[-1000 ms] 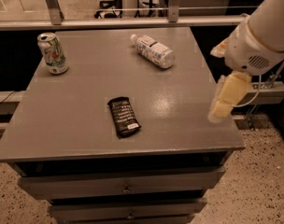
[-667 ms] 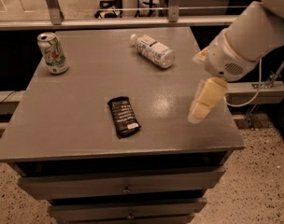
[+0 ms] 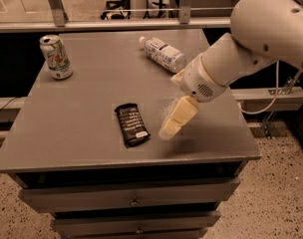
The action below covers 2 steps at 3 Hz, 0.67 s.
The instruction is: Move rxbar chocolate near 7up can
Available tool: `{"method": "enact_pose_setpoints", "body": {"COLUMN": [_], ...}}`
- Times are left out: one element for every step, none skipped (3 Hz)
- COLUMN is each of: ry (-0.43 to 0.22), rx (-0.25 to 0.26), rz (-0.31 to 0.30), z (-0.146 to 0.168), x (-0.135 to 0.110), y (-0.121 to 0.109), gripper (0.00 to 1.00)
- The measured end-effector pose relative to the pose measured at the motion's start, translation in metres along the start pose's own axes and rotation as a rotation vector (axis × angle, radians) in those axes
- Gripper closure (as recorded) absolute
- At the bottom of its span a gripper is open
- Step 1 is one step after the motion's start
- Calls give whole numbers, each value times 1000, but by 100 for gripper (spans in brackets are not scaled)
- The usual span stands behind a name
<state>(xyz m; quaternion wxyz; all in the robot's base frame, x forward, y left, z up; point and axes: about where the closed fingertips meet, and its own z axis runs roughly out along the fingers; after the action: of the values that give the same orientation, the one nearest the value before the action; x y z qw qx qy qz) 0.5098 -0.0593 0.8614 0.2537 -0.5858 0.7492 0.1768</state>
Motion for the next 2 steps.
{"method": "enact_pose_setpoints", "body": {"ry": [-50, -94], "rx": [-50, -92], "rz": [5, -28], "z": [31, 64], "x": [-21, -40], "y": [13, 23], "gripper": [0, 0]}}
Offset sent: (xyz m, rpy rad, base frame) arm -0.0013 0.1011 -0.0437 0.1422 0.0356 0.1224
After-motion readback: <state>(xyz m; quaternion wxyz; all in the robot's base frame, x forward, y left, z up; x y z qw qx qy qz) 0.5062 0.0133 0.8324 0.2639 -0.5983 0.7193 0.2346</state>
